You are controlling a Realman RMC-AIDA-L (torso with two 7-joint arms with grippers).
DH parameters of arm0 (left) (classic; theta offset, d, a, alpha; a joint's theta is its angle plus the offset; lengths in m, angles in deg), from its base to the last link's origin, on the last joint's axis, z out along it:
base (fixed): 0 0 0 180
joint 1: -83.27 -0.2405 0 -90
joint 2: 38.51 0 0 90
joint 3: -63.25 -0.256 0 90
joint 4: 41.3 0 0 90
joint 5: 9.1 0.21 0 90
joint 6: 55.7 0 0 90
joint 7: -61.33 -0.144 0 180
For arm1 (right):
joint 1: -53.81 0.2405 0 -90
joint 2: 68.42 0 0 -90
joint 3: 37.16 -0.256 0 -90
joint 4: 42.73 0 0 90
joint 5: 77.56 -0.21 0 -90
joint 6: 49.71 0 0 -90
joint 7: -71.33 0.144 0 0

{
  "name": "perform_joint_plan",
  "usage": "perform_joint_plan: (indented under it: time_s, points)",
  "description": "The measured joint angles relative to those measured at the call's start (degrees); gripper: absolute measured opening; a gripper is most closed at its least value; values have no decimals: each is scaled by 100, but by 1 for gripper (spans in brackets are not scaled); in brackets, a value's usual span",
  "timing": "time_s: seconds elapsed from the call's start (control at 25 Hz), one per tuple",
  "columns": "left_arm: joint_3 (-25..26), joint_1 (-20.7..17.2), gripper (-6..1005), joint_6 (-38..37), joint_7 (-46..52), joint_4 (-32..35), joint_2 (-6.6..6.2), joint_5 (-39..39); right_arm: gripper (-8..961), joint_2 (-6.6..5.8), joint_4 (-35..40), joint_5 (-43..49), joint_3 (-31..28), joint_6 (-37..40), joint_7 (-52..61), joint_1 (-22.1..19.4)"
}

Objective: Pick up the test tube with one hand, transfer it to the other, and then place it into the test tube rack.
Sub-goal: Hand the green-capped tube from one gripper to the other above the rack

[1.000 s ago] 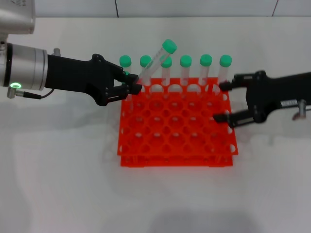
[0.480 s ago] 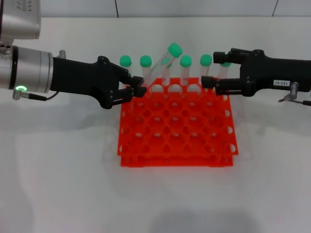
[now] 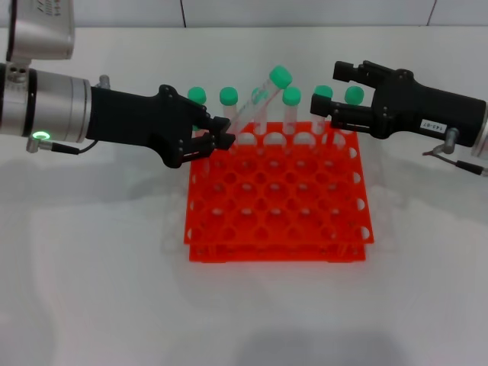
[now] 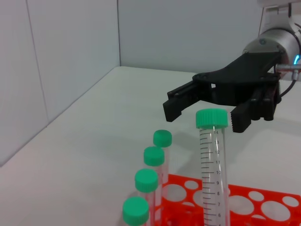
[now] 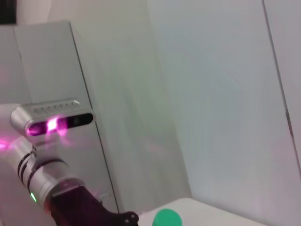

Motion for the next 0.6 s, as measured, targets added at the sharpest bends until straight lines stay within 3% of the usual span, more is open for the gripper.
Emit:
perform_joint_plan:
  time_s: [0.2, 0.6]
  points:
    - [-4, 13, 246, 20, 0, 0, 14, 0, 736, 17, -372, -508, 314, 97, -328, 53]
    - [-25, 45, 251, 19, -1, 0, 24, 0, 731, 19, -502, -2188, 1779, -146, -664, 11]
